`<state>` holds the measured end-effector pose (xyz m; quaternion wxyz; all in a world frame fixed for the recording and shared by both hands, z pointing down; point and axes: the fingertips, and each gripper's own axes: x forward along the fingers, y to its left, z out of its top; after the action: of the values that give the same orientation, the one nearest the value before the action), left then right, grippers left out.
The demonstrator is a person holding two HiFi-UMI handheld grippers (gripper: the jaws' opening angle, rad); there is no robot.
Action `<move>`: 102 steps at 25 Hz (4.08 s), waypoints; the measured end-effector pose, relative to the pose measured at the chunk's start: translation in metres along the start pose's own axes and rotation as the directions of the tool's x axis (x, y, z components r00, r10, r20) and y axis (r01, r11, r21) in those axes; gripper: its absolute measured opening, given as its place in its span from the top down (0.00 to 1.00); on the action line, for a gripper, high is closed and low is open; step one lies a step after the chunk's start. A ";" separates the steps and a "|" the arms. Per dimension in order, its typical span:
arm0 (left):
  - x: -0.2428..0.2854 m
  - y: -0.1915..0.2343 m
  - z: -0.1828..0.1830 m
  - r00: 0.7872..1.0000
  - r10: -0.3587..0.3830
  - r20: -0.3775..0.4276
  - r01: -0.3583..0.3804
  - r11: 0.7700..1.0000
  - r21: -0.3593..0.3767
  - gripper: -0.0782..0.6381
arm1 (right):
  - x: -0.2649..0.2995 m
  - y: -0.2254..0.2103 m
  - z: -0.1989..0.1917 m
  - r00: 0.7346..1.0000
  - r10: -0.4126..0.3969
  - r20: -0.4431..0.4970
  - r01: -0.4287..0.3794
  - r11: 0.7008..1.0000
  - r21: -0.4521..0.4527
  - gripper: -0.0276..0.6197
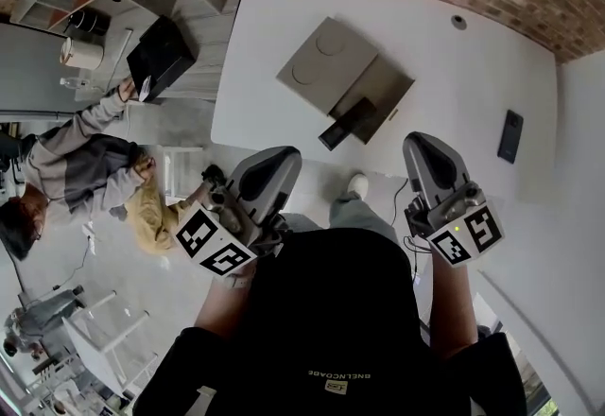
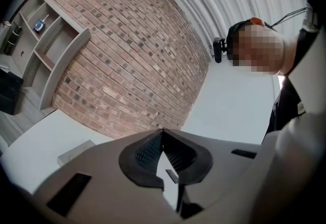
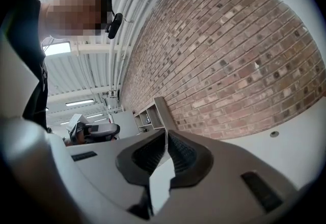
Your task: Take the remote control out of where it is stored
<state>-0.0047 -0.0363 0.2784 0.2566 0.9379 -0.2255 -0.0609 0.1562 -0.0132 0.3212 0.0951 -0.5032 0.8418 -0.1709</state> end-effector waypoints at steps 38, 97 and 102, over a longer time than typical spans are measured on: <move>-0.010 0.054 0.000 0.994 0.107 -0.036 -0.108 0.994 -0.029 0.88 | 0.049 -0.050 -0.145 0.954 -0.019 -0.298 0.064 0.988 0.139 0.89; -0.059 0.058 -0.034 0.962 0.258 -0.092 -0.266 0.959 -0.093 0.88 | 0.120 -0.053 -0.310 0.953 0.174 -0.249 0.137 0.486 0.863 0.53; -0.060 0.058 -0.033 0.961 0.261 -0.087 -0.269 0.959 -0.090 0.88 | 0.127 -0.056 -0.309 0.961 0.170 -0.220 0.125 0.443 0.888 0.53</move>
<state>-0.0732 -0.0382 0.3361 0.3178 0.8866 -0.3360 -0.0025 0.0386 -0.0902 0.6298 0.2298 -0.3361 0.6353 -0.6562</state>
